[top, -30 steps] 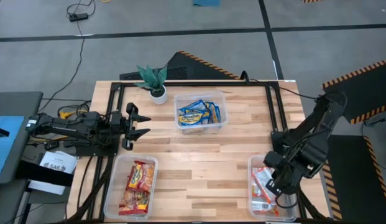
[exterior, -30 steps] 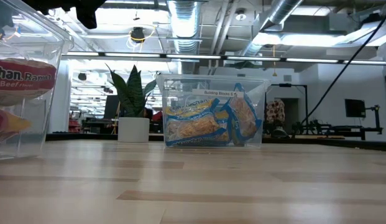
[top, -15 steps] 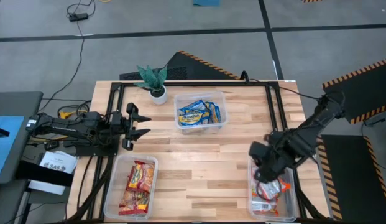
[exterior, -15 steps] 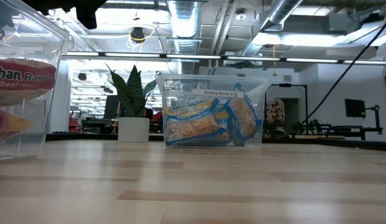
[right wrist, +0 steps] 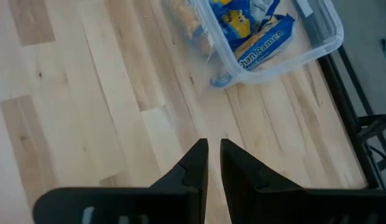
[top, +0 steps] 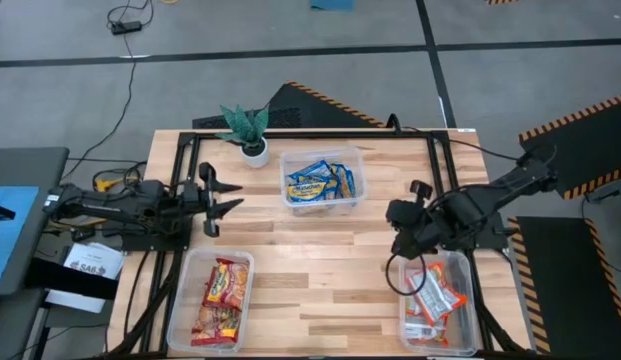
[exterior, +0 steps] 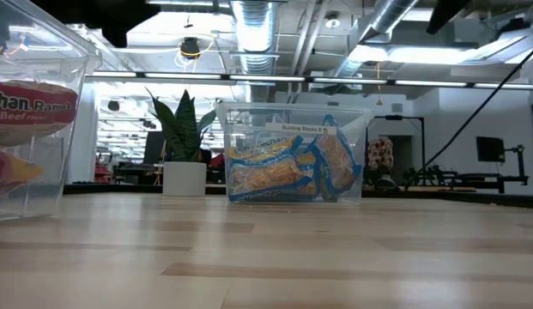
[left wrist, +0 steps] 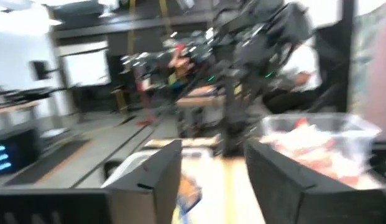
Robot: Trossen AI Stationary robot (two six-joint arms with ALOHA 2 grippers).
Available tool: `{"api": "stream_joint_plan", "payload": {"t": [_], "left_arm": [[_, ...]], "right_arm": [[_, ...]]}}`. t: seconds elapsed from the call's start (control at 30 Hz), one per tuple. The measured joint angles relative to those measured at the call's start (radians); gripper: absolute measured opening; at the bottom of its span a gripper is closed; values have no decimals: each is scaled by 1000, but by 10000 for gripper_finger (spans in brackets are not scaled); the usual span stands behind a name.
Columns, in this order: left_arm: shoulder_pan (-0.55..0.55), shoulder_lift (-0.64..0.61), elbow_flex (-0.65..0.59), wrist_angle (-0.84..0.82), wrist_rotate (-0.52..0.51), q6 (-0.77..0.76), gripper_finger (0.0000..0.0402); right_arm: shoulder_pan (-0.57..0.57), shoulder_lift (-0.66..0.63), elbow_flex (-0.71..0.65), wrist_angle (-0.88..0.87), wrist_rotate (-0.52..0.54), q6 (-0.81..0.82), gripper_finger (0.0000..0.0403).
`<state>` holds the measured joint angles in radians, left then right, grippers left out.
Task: Sort Maruchan noodles
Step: Return to Home Position
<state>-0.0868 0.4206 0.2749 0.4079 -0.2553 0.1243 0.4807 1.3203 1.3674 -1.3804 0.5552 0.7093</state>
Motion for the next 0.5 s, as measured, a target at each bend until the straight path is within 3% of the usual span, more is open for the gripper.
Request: {"api": "stream_joint_plan", "payload": {"t": [0.23,0.4,0.5], "left_arm": [[36,-94,-61,-43,1,44,19],[81,-170,-118,-65,171,58,3],[104,-203,-136,-118,192,47,1]], "right_arm": [[30,-67,-43,7,30,20,30],[66,-168,-170,94,60,72,10],[81,-242,-271,183,71,79,13]]}}
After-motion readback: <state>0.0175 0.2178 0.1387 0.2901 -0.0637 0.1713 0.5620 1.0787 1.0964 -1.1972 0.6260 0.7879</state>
